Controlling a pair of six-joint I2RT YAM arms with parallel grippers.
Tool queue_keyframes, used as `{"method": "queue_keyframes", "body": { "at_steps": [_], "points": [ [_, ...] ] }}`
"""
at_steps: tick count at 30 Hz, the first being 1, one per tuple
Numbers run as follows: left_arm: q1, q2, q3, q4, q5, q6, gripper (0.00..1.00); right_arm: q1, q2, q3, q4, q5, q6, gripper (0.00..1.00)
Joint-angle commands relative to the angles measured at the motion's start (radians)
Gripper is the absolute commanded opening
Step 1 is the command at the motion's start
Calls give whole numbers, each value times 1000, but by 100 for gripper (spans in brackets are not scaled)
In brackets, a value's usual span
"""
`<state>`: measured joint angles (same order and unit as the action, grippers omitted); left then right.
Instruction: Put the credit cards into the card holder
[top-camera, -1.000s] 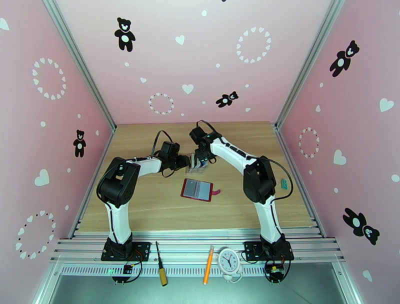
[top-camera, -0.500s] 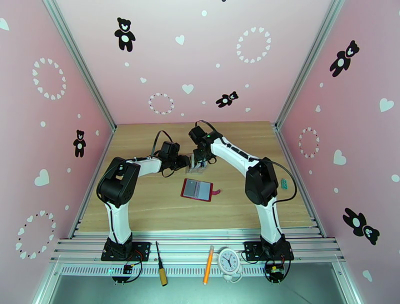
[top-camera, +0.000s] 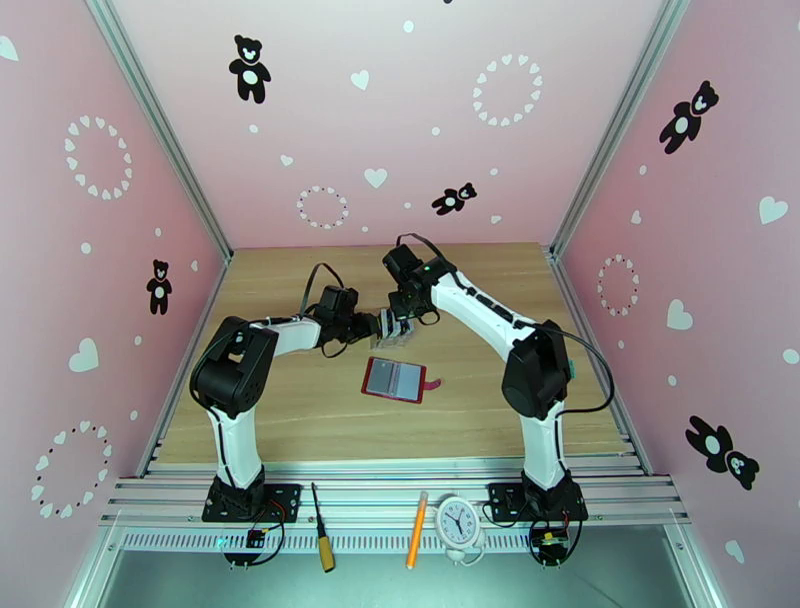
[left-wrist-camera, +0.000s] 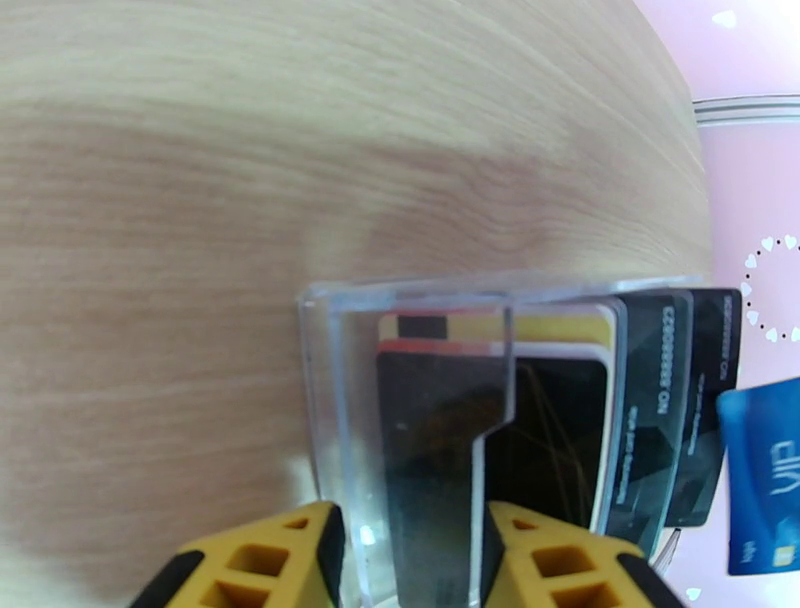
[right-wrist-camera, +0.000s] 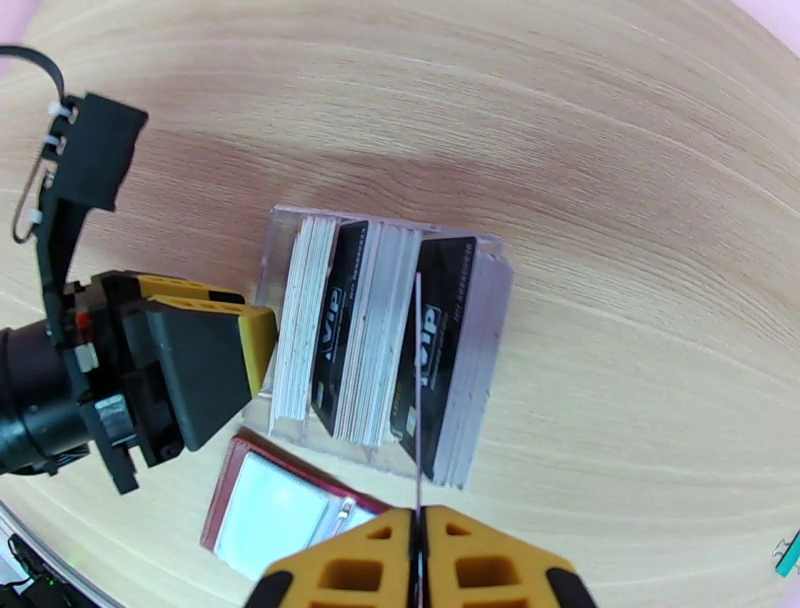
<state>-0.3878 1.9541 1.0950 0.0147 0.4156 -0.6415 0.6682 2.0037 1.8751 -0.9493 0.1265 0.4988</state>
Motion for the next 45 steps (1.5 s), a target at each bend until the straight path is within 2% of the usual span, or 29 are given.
{"method": "queue_keyframes", "body": {
  "at_steps": [1, 13, 23, 27, 30, 37, 45],
  "points": [
    [8, -42, -28, 26, 35, -19, 43, 0, -78, -37, 0, -20, 26, 11],
    [7, -111, -74, 96, 26, -4, 44, 7, -319, -276, 129, -113, 104, 10],
    [8, -202, -99, 31, -40, 36, 44, 12, -531, -570, 319, -245, 216, 10],
    [-4, -227, -121, -20, -70, 71, 34, 12, -600, -705, 428, -297, 279, 10],
    [-16, -246, -129, -70, -80, 90, 34, 12, -644, -792, 506, -324, 317, 9],
    [-92, -318, -193, -165, -133, 128, 37, 12, -688, -953, 679, -393, 391, 10],
    [-160, -399, -273, -212, -210, 168, 40, 11, -684, -1038, 799, -420, 431, 9]
  ]
}}
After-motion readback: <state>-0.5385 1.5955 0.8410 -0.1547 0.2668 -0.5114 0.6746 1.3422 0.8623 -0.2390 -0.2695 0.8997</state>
